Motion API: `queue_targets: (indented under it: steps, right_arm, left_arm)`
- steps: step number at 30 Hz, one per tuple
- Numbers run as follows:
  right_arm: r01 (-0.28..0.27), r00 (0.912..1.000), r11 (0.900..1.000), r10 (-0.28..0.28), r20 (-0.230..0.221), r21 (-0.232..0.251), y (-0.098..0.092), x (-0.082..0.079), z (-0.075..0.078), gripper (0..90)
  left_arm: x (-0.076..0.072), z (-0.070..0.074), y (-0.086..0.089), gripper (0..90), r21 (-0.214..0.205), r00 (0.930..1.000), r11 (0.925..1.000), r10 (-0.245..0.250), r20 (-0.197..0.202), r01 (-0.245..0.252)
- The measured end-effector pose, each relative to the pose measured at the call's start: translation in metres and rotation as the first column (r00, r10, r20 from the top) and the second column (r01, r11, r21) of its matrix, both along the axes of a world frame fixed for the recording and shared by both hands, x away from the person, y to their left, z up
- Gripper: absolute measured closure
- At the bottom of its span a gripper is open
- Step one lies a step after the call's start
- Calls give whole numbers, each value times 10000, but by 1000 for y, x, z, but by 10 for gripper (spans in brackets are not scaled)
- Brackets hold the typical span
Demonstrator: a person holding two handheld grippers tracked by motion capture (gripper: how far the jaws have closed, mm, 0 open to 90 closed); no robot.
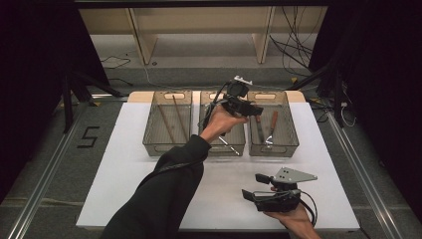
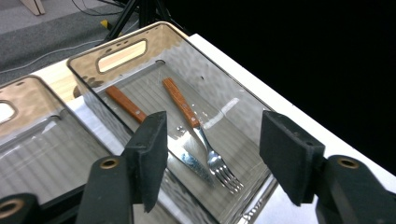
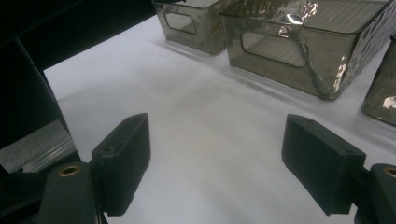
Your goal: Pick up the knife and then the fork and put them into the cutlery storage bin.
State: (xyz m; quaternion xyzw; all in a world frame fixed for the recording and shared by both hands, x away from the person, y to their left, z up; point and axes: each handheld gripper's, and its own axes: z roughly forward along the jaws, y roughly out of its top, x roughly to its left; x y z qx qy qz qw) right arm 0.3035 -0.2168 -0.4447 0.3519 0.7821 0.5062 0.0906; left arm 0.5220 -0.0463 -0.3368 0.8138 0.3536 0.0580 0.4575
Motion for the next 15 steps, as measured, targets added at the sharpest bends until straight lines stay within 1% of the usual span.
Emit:
queue_targets:
  steps: [2,6,9,15]
  right_arm:
    - [14,10000,10000,-14,2,-3,0,0,0,246]
    - [54,10000,10000,-54,15,2,-1,1,0,246]
    - [82,10000,10000,-82,13,0,-1,1,0,246]
    - [119,9999,9999,-119,12,-8,-1,1,0,246]
  left_arm:
    - [-3,2,6,401,-44,10000,10000,-37,32,37]
    - [-10,3,18,378,49,9999,9999,-112,124,112]
    - [-16,2,27,370,16,9995,9998,-211,228,210]
    - [-27,0,47,334,-117,9992,9996,-249,310,252]
